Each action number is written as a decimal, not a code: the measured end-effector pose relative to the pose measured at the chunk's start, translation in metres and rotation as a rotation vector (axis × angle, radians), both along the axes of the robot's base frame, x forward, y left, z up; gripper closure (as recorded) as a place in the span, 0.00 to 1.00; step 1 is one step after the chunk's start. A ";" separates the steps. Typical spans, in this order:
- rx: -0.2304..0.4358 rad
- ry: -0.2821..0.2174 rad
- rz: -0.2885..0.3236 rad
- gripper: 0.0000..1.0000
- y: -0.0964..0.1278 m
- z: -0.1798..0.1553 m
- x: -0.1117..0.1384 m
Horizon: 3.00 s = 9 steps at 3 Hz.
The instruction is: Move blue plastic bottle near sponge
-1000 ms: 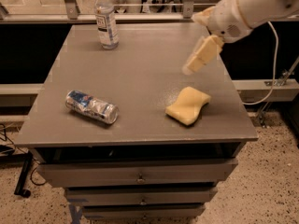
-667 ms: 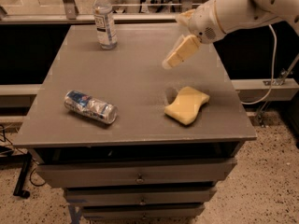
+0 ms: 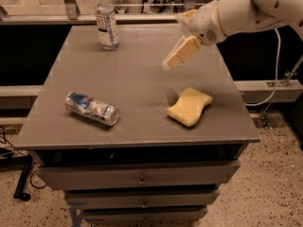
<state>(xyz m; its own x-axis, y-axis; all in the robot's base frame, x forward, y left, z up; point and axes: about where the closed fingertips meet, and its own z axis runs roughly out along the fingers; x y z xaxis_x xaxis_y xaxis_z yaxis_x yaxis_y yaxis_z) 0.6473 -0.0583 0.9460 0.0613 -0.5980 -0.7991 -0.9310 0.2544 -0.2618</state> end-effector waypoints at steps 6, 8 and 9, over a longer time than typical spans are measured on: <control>0.201 -0.185 0.003 0.00 0.178 0.004 0.160; 0.259 -0.132 0.014 0.17 0.217 -0.006 0.180; 0.270 -0.117 0.007 0.40 0.221 -0.012 0.187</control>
Offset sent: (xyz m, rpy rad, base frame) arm 0.0968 0.1058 0.0271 0.2287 -0.2194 0.0954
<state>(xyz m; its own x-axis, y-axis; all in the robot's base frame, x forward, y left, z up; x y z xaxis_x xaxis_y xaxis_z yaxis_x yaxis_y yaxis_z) 0.8338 0.1624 0.9339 0.1656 -0.3640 -0.9166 -0.9006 0.3228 -0.2910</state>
